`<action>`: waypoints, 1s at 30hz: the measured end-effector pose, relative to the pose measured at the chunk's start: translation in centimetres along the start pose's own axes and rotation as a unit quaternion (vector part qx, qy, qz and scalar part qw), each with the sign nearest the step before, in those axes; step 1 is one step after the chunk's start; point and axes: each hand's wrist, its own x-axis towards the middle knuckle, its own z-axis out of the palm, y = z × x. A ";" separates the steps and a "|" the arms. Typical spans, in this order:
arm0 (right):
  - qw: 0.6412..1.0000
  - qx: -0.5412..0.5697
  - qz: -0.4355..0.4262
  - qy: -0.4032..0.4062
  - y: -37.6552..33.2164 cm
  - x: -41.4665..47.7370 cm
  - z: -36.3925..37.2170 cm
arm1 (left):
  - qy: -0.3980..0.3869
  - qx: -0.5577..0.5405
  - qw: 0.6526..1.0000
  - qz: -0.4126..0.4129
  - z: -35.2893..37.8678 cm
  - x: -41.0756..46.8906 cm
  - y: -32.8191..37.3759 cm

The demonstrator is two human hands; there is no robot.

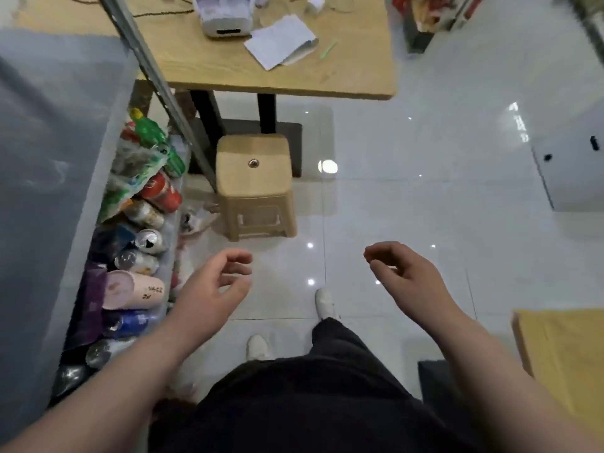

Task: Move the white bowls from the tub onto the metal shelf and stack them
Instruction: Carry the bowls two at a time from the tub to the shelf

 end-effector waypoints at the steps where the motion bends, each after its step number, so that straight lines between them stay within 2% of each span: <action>1: 0.999 0.014 0.018 0.032 1.2 -2.3 0.4 | -0.031 0.012 0.999 0.016 -0.2 0.4 0.3; 7: 0.979 0.063 0.126 0.144 7.4 -15.3 2.3 | -0.176 0.096 0.973 0.117 3.3 0.8 3.6; 14: 0.921 0.157 0.192 0.302 12.6 -27.6 4.4 | -0.315 0.142 0.917 0.201 13.5 -3.9 7.8; 24: 0.870 0.199 0.221 0.393 21.2 -41.8 2.2 | -0.429 0.185 0.861 0.200 25.3 -17.5 6.3; 30: 0.820 0.212 0.243 0.473 26.0 -47.8 -1.1 | -0.490 0.221 0.818 0.206 31.4 -22.5 5.8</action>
